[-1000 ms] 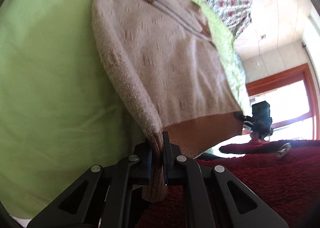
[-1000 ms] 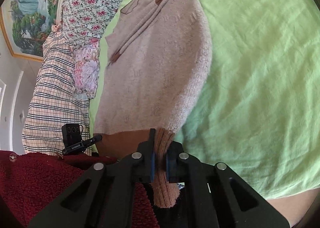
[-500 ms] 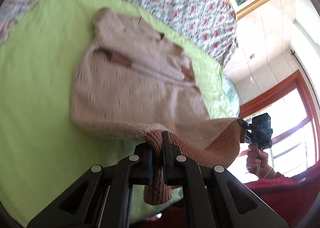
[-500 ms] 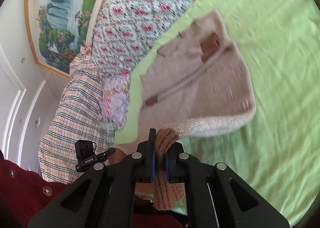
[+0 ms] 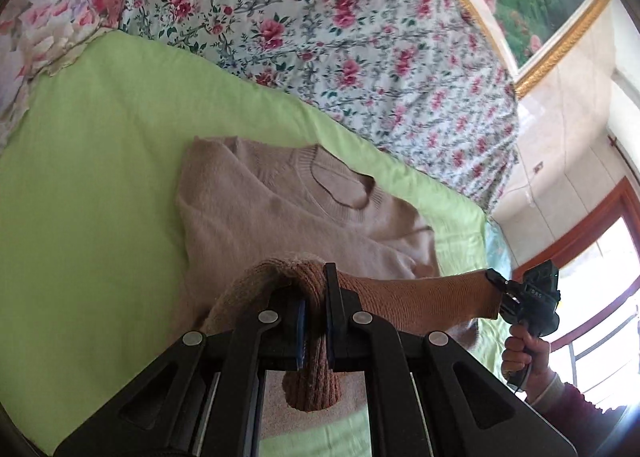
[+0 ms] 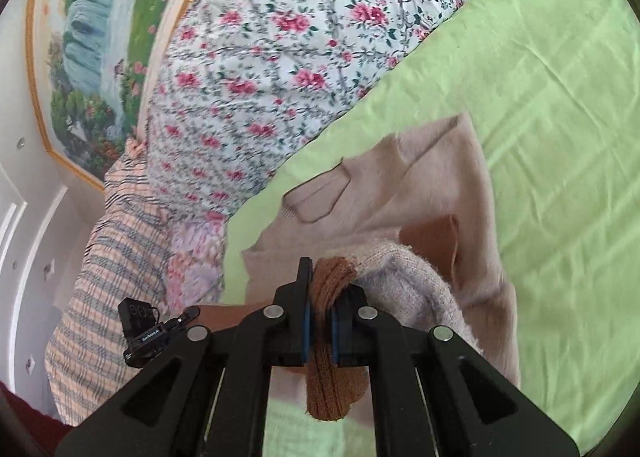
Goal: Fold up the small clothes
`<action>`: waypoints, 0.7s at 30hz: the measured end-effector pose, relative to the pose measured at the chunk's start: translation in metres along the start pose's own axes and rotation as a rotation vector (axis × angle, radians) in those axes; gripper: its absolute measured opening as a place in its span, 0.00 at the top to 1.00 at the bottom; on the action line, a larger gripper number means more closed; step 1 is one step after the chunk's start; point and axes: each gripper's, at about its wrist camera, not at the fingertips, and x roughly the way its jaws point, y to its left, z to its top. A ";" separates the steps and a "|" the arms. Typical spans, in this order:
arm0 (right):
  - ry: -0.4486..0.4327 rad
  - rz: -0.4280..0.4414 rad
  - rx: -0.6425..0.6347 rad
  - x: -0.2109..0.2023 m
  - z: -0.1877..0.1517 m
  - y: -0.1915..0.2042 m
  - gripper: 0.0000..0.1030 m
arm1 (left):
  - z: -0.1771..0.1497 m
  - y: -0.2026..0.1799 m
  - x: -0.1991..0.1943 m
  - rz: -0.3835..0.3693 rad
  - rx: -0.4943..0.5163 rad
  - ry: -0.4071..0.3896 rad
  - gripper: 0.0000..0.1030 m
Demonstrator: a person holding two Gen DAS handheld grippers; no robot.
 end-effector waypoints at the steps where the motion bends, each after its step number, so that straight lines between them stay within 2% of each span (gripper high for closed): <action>1: -0.004 -0.013 0.007 0.008 0.008 -0.005 0.92 | 0.009 0.002 0.011 0.006 -0.002 0.003 0.95; 7: 0.019 -0.089 0.062 0.051 0.040 -0.036 0.92 | 0.048 0.025 0.065 0.057 -0.034 0.021 0.95; 14: 0.080 -0.157 0.118 0.089 0.047 -0.062 0.89 | 0.054 0.068 0.119 0.167 -0.103 0.102 0.94; 17: 0.081 -0.164 0.133 0.086 0.046 -0.063 0.89 | 0.052 0.068 0.122 0.179 -0.107 0.105 0.91; 18: 0.065 -0.167 0.130 0.080 0.045 -0.061 0.86 | 0.050 0.066 0.119 0.182 -0.105 0.099 0.86; 21: -0.002 -0.186 0.094 0.052 0.037 -0.050 0.76 | 0.037 0.052 0.101 0.160 -0.087 0.093 0.79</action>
